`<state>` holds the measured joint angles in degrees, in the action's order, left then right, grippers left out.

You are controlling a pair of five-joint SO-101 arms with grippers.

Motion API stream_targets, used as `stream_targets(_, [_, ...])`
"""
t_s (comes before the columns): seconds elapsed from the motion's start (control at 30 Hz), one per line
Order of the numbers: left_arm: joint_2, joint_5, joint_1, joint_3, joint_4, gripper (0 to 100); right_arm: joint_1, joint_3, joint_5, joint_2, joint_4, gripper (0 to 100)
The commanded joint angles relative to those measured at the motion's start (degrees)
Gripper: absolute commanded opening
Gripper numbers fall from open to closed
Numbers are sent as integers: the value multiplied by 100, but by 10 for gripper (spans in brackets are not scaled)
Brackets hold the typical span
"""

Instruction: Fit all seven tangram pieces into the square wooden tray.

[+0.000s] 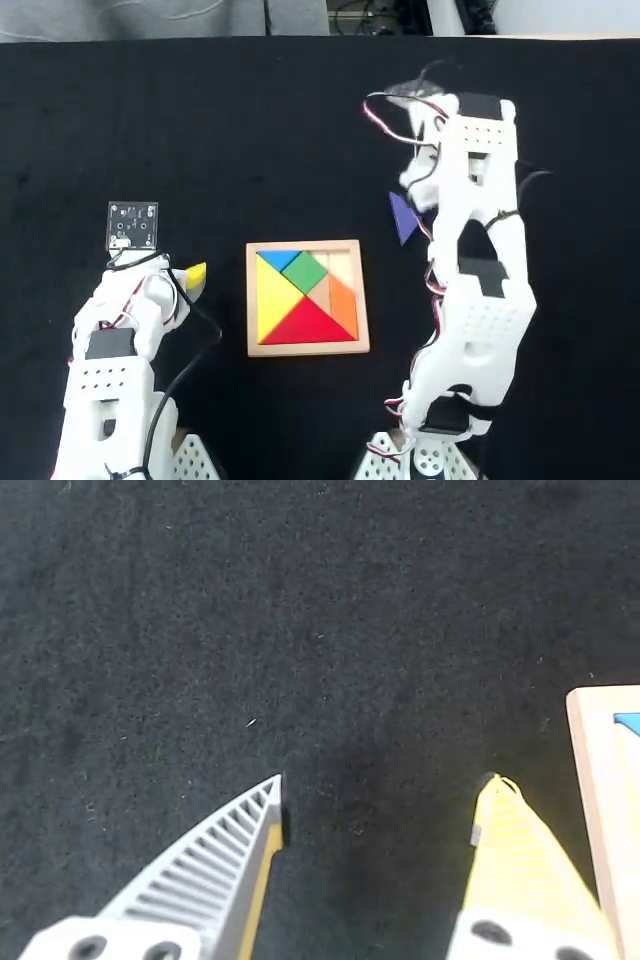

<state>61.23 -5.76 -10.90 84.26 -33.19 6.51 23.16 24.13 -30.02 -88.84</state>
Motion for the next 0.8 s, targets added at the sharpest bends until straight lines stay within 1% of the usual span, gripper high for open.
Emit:
stream_targets(0.0, [97, 9, 22, -40, 97, 299, -220, -303, -1116, 145, 598, 125])
stream_targets(0.07, [97, 9, 22, -40, 97, 299, -431, -444, -1398, -92, 633, 239])
stream_targets(0.13, [97, 9, 31, -40, 97, 299, -563, -374, -1538, -312, 695, 296])
stream_targets(0.57, [97, 9, 31, -40, 105, 299, -519, -57, -1495, -1024, 905, 300])
stream_targets(0.67, [97, 9, 31, -40, 105, 299, -519, -48, -1002, -1033, 1055, 300])
stream_targets(0.77, [97, 9, 22, -40, 105, 299, -510, 145, -853, -1068, 1037, 300])
